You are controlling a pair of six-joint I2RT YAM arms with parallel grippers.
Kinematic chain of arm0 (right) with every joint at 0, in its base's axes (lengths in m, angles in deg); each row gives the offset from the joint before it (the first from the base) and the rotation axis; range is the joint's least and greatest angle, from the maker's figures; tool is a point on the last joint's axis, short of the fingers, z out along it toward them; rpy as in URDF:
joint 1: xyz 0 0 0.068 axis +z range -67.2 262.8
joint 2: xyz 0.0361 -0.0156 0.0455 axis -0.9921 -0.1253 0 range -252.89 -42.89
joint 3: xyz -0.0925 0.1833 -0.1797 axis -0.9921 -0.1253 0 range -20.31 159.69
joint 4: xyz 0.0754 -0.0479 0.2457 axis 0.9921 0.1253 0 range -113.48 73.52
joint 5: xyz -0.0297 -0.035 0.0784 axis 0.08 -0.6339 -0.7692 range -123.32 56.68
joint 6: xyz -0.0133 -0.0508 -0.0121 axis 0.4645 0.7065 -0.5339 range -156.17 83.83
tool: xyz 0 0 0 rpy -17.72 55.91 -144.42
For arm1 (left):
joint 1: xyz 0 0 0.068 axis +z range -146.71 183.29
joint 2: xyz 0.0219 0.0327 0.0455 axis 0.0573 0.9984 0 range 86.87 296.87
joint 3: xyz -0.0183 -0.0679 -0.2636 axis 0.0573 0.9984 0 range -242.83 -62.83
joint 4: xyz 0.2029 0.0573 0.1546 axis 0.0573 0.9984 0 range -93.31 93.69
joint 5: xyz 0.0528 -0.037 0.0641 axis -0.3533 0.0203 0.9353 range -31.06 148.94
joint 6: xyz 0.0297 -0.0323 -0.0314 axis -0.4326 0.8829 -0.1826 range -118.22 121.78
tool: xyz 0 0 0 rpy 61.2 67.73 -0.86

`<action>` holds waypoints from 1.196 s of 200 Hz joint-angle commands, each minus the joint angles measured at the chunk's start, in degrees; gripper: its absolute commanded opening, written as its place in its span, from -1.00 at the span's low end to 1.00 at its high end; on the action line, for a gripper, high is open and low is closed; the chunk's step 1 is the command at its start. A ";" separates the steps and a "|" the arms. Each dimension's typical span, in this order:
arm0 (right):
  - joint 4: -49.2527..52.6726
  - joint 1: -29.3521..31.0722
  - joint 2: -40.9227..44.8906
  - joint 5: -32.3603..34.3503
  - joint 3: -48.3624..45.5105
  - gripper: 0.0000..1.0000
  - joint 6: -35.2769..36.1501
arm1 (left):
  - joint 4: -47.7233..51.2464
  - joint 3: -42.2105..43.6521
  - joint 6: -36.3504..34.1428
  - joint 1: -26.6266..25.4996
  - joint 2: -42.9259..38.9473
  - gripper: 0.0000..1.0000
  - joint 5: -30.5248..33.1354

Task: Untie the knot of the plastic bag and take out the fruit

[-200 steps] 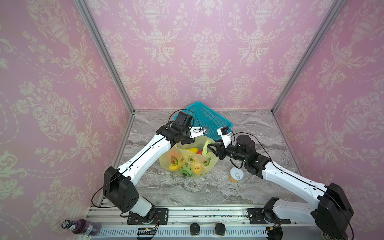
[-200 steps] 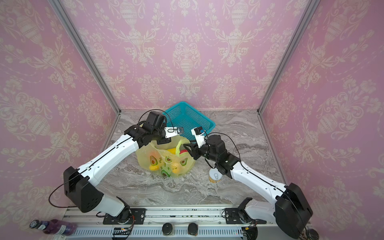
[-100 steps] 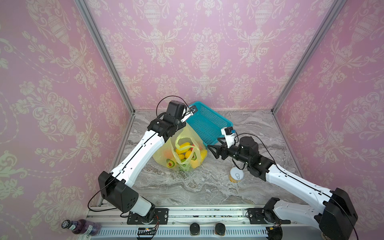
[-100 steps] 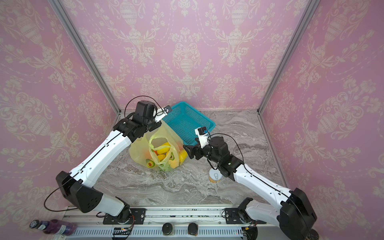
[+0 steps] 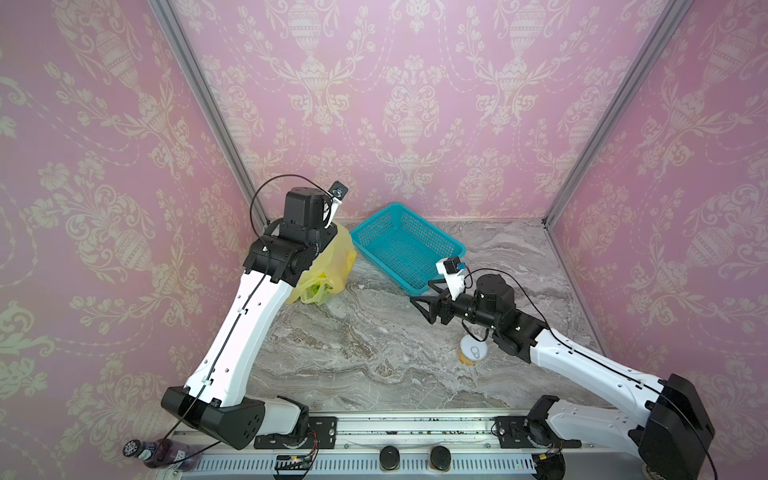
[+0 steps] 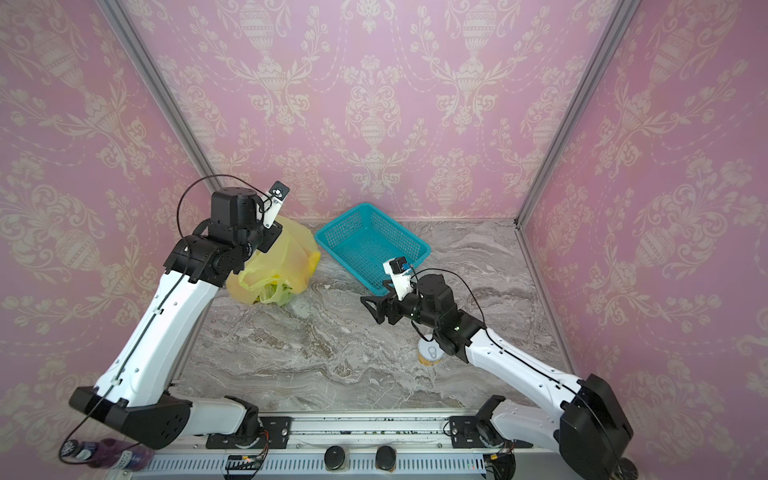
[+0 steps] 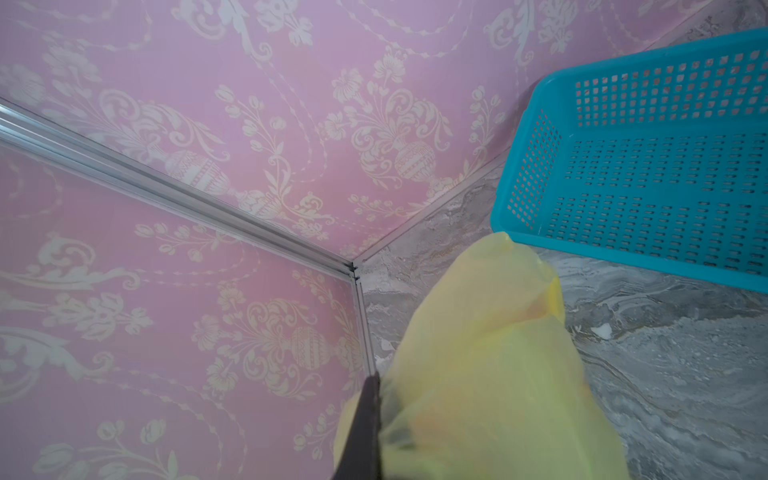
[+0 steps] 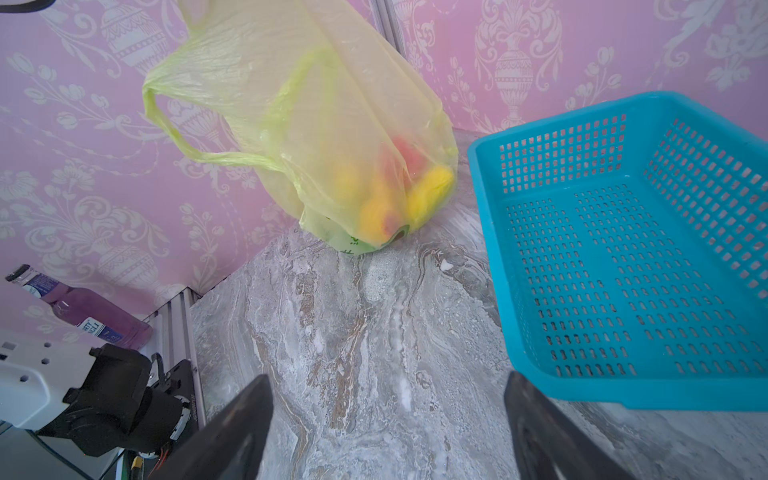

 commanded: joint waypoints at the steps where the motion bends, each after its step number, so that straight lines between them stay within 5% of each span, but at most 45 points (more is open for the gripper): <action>1: 1.12 1.34 -1.74 -1.00 2.42 0.76 0.73 | 6.42 -0.60 8.40 -0.45 3.04 -1.00 -4.62; 34: 3.00 7.38 -4.14 2.04 5.05 0.76 5.95 | 15.66 -8.73 23.96 -0.51 9.33 -1.00 -3.90; 69: 2.82 14.12 -8.76 7.07 8.18 0.77 9.92 | 31.04 -21.25 31.57 -0.51 19.56 -1.00 -17.07; 135: -1.10 23.08 -23.99 23.25 19.70 0.80 15.92 | 29.13 -18.81 33.19 -0.51 12.36 -1.00 -19.91; 239: -4.59 26.55 -44.23 19.17 44.78 0.85 11.65 | 21.53 -6.79 35.13 -0.51 5.28 -1.00 -25.83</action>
